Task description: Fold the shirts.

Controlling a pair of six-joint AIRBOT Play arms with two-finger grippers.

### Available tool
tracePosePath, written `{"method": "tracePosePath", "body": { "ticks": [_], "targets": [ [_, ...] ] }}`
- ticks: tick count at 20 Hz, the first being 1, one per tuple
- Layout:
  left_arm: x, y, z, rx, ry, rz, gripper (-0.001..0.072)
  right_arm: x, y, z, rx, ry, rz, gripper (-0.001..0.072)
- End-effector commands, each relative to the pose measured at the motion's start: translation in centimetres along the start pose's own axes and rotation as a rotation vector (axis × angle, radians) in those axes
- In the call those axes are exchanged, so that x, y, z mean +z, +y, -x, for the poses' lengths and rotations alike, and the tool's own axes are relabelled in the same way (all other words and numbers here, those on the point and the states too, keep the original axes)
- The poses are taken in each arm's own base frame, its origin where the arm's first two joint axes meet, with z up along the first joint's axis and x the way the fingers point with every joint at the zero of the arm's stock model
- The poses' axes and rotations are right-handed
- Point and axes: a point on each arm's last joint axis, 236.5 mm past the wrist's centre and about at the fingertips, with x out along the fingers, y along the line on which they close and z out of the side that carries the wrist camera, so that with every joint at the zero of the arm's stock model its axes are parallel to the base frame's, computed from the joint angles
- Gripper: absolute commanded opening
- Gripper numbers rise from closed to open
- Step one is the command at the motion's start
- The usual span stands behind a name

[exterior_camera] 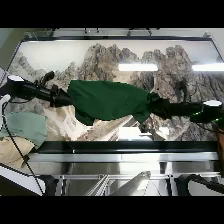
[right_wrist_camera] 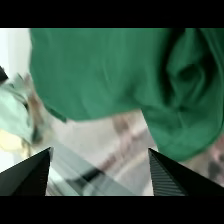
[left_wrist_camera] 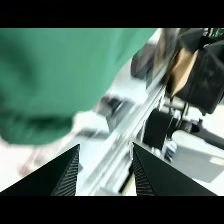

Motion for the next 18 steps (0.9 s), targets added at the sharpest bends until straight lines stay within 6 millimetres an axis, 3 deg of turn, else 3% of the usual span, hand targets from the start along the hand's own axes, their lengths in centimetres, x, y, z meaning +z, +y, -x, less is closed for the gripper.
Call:
{"method": "tracePosePath", "body": {
  "ticks": [1,2,6,9,10,11,13,14,15,16,18],
  "targets": [
    [-3.0,5.6,-1.3,0.141,0.065,0.117,0.0349,-2.9,-3.0,-2.5,-0.169,0.086,0.021,0.0556],
    [-3.1,6.9,-1.6,0.187,0.047,0.127,0.0348,-2.5,-3.3,-3.2,-0.198,0.062,0.029,0.0491],
    [-2.1,9.5,-4.0,0.279,-0.002,0.126,0.0349,-2.8,-5.5,-5.4,-0.263,0.053,-0.051,0.0492],
    [0.4,9.0,-5.4,0.338,-0.04,0.041,0.0349,-3.3,-6.5,-6.4,-0.258,0.072,-0.108,0.0492],
    [1.2,8.4,-5.9,0.348,-0.038,0.009,0.0349,-3.3,-6.6,-6.5,-0.253,0.071,-0.123,0.0479],
    [1.9,7.9,-6.4,0.354,-0.033,-0.018,0.0349,-3.2,-6.5,-6.6,-0.247,0.066,-0.134,0.0419],
    [3.1,6.8,-7.4,0.359,-0.017,-0.068,0.0331,-2.9,-6.1,-6.8,-0.232,0.056,-0.148,0.0413],
    [3.5,6.2,-7.7,0.356,-0.002,-0.09,0.0078,-2.7,-5.9,-6.8,-0.228,0.054,-0.143,0.0306],
    [3.6,5.3,-7.9,0.35,0.017,-0.114,0.0012,-2.7,-5.6,-6.8,-0.218,0.062,-0.136,0.0075],
    [3.4,4.3,-7.9,0.341,0.037,-0.136,0.0012,-2.8,-5.0,-6.7,-0.2,0.079,-0.13,0.0013],
    [3.2,1.8,-6.7,0.335,0.038,-0.181,0.0012,-2.9,-3.2,-6.6,-0.154,0.114,-0.082,0.0012]
  ]
}}
